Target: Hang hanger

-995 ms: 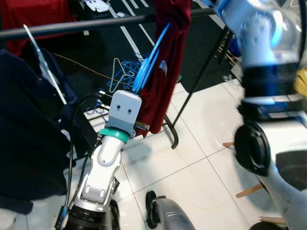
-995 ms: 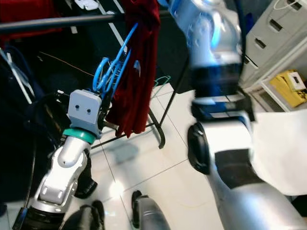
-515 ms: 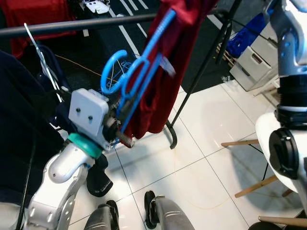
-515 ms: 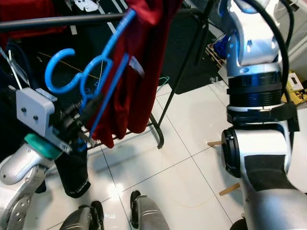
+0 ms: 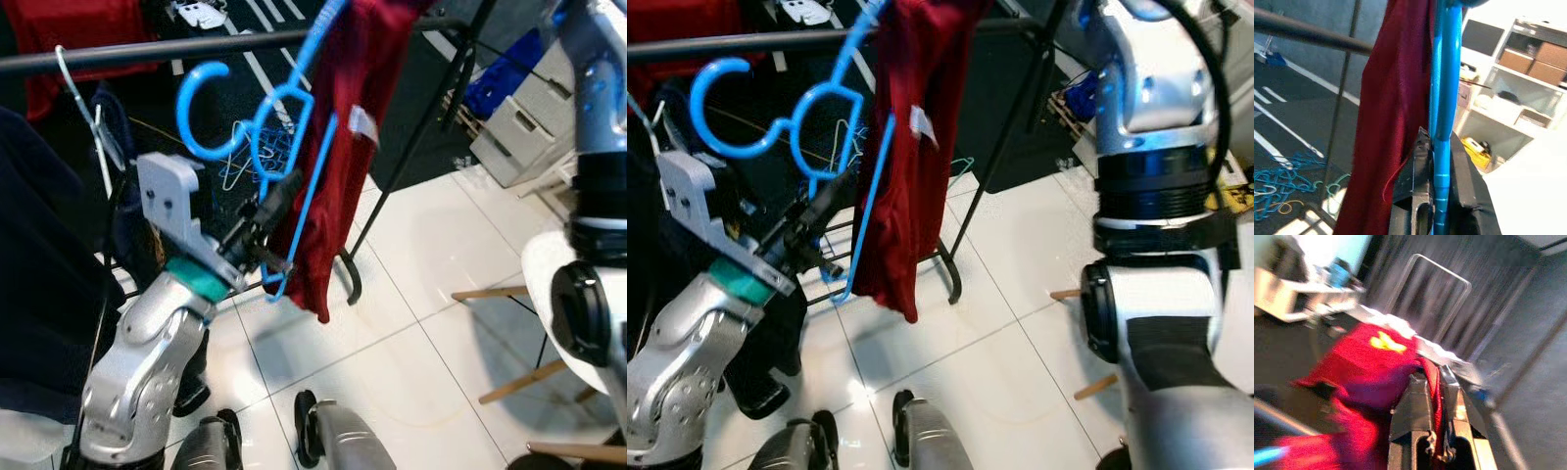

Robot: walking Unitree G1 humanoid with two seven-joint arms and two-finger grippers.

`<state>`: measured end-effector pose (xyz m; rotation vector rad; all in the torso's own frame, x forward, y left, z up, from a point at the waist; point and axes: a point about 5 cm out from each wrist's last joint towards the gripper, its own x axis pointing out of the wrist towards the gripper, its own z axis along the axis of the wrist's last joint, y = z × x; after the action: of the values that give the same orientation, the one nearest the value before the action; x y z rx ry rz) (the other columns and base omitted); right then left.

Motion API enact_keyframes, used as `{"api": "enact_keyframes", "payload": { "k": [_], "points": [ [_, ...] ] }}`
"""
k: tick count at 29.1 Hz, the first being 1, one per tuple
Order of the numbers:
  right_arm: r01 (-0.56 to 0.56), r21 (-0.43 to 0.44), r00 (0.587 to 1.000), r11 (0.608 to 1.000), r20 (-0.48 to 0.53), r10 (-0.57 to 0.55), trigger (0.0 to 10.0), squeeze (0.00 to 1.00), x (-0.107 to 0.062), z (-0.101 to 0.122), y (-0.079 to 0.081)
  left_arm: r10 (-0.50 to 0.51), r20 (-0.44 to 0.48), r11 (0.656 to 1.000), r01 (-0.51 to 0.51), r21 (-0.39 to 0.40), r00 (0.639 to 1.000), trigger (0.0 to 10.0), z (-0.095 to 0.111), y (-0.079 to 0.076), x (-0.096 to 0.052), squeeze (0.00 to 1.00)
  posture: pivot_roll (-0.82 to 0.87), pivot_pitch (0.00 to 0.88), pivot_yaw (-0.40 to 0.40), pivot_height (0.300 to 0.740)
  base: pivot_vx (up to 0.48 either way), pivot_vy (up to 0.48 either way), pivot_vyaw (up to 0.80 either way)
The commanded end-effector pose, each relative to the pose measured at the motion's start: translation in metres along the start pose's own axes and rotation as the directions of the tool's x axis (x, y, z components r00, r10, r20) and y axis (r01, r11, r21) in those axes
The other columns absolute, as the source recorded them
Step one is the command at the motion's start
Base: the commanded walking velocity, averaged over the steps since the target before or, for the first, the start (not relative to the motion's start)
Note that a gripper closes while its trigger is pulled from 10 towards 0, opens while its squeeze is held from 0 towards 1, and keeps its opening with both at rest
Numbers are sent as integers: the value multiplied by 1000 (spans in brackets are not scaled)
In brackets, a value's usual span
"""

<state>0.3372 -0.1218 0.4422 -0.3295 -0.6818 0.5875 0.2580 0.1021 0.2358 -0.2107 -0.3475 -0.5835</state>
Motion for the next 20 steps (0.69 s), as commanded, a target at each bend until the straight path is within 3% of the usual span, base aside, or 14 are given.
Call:
{"api": "enact_keyframes", "payload": {
  "k": [1, 2, 3, 4, 5, 8, 16, 20],
  "points": [
    [-24, 117, 996, 993, 86, 14, 10000, 0, -1, 18, -3, 12, -43, 997, -8, 72, 999, 10000, -14, -4, 5, 0, -156, 118, -91, 740, 0, 0, 0],
    [-24, 117, 996, 993, 86, 14, 10000, 0, -1, 18, -3, 12, -43, 997, -8, 72, 999, 10000, -14, -4, 5, 0, -156, 118, -91, 740, 0, 0, 0],
    [-34, 204, 992, 978, 129, 8, 10000, 0, 2, 28, -4, 18, -80, 991, -7, 135, 997, 10000, -24, -7, 8, 0, -155, 116, -88, 740, 0, 0, 0],
    [-34, 204, 992, 978, 129, 8, 10000, 0, 2, 28, -4, 18, -80, 991, -7, 135, 997, 10000, -24, -7, 8, 0, -155, 116, -88, 740, 0, 0, 0],
    [-37, 256, 987, 966, 161, -5, 10000, 0, 6, 36, -5, 8, -119, 983, 14, 185, 993, 10000, -33, -9, 7, 0, -152, 115, -86, 740, 0, 0, 0],
    [-43, 320, 977, 946, 214, -28, 10000, 0, 13, 49, -5, -18, -173, 975, 55, 214, 985, 10000, -47, -15, 4, 0, -155, 113, -83, 740, 0, 0, 0],
    [-71, 382, 965, 921, 261, -34, 10000, 0, 19, 61, -1, -9, -186, 979, 46, 197, 982, 10000, -52, -16, 5, 0, -152, 114, -87, 740, 0, 0, 0],
    [-66, 361, 973, 930, 228, -20, 10000, 0, 15, 56, 4, 91, -111, 977, -67, 203, 990, 10000, -41, -6, 16, 0, -154, 120, -86, 740, 0, 0, 0]
  ]
}}
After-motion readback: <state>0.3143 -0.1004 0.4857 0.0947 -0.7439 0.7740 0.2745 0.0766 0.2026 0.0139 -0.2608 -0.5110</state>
